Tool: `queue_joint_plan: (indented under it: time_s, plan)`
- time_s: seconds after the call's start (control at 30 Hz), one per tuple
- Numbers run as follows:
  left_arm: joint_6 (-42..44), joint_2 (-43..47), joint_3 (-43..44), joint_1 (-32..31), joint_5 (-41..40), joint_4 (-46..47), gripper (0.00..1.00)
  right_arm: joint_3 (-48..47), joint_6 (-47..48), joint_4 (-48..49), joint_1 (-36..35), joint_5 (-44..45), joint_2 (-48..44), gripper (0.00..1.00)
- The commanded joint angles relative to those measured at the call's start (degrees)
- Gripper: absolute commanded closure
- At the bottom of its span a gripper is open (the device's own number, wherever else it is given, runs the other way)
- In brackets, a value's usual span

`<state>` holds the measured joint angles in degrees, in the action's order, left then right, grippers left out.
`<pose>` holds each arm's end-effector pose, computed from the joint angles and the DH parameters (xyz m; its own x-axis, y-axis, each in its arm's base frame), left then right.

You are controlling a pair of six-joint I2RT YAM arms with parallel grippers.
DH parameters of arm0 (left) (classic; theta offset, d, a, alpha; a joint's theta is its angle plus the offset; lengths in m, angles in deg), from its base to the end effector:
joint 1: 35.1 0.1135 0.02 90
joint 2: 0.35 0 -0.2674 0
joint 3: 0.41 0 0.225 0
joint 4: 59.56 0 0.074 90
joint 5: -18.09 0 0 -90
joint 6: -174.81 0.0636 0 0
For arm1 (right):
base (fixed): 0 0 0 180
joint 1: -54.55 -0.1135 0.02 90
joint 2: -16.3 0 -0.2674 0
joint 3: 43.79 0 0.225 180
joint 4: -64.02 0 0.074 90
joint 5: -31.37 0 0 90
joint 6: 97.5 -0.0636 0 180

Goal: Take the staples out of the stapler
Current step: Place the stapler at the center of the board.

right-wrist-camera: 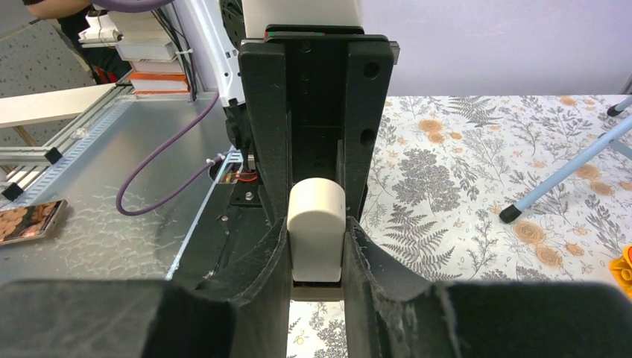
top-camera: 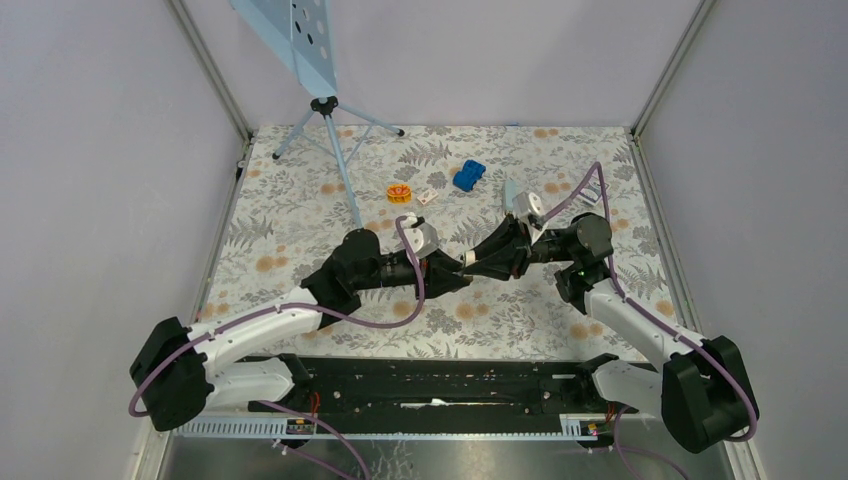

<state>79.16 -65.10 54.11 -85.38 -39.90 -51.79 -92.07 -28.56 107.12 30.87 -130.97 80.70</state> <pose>0.1371 -0.2178 0.3099 -0.1248 0.0196 -0.9920 0.9831 0.1371 -0.1210 0.1623 0.1373 0.3345 0.0645 0.1473 -0.9870 -0.9887 -0.1245 -0.0832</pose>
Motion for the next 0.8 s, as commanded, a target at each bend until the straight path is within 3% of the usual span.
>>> queue_joint_plan:
  time_s: [0.0,0.1,0.17,0.37,0.47,0.57,0.77]
  plan:
    - [1.33,-0.95,3.41,0.0,0.06,0.63,0.99,-1.91,0.46,0.39,-0.69,4.34,-0.56,0.92]
    - [1.26,-1.4,3.49,0.02,-0.18,-0.07,1.0,-2.22,3.28,-6.19,-0.65,10.36,-2.27,0.65]
    - [1.09,-1.5,3.43,0.02,-1.77,-0.3,1.0,-2.75,7.41,-13.48,-0.66,16.7,-4.64,0.55]
    - [-2.61,-5.6,6.1,0.01,-12.83,-1.55,1.0,-7.01,13.18,-35.04,-0.66,42.91,-13.4,0.38]
    - [-4.84,-11.4,9.29,0.06,-17.89,-2.42,1.0,-7.98,12.21,-41.64,-0.65,53.45,-17.85,0.24]
    - [-7.8,-17.79,13.54,0.06,-23.34,-3.32,1.0,-7.81,10.56,-46.34,-0.66,61.61,-22.65,0.15]
    - [-15.62,-31.82,24.94,-0.01,-38.01,-6.38,1.0,-7.95,9.37,-55.87,-0.66,74.13,-30.27,0.13]
